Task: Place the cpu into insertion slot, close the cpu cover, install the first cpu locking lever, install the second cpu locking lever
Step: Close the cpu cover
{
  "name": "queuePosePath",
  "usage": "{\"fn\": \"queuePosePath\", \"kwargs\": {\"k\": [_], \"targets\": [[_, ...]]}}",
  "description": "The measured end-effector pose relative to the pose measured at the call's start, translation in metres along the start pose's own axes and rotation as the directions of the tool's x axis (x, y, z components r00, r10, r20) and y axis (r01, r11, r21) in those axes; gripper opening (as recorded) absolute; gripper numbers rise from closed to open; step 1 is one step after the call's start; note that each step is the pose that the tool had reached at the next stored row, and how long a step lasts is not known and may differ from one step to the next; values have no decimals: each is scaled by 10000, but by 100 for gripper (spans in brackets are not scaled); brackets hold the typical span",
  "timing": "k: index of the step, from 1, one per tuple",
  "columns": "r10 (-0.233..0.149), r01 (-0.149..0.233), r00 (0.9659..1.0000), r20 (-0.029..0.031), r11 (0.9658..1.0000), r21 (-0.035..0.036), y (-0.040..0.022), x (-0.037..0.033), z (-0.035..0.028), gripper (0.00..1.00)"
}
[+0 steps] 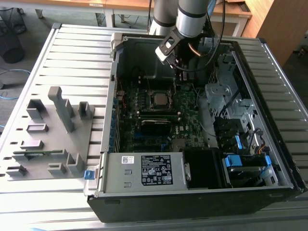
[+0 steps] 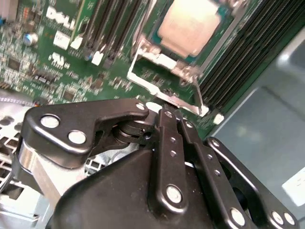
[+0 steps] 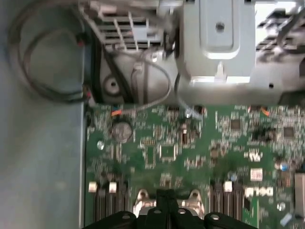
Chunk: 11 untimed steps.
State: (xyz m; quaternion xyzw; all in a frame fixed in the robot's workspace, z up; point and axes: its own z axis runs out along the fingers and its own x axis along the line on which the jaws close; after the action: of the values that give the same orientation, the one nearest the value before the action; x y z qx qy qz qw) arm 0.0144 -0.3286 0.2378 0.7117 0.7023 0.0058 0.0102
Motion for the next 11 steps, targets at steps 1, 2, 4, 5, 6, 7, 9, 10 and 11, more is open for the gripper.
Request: {"fn": "queuePosePath", "kwargs": {"k": [1,2,4,5,6,7,9,10,11], "targets": [[0,0,10000,0,10000,-9,-41,6,0,10],[1,-1,10000,0,10000,-17,-80,12,0,10],[1,-1,10000,0,10000,-31,-154,23,1,10],[1,-1,10000,-1,10000,-34,-180,27,1,10],[1,-1,10000,0,10000,-35,-191,28,1,10],[1,-1,10000,-1,10000,-35,-192,28,1,10],[-1,1,10000,-1,10000,-36,-192,28,1,10],[-1,1,10000,-1,10000,-35,-192,29,1,10],[0,0,10000,-1,10000,-35,-193,28,1,10]]}}
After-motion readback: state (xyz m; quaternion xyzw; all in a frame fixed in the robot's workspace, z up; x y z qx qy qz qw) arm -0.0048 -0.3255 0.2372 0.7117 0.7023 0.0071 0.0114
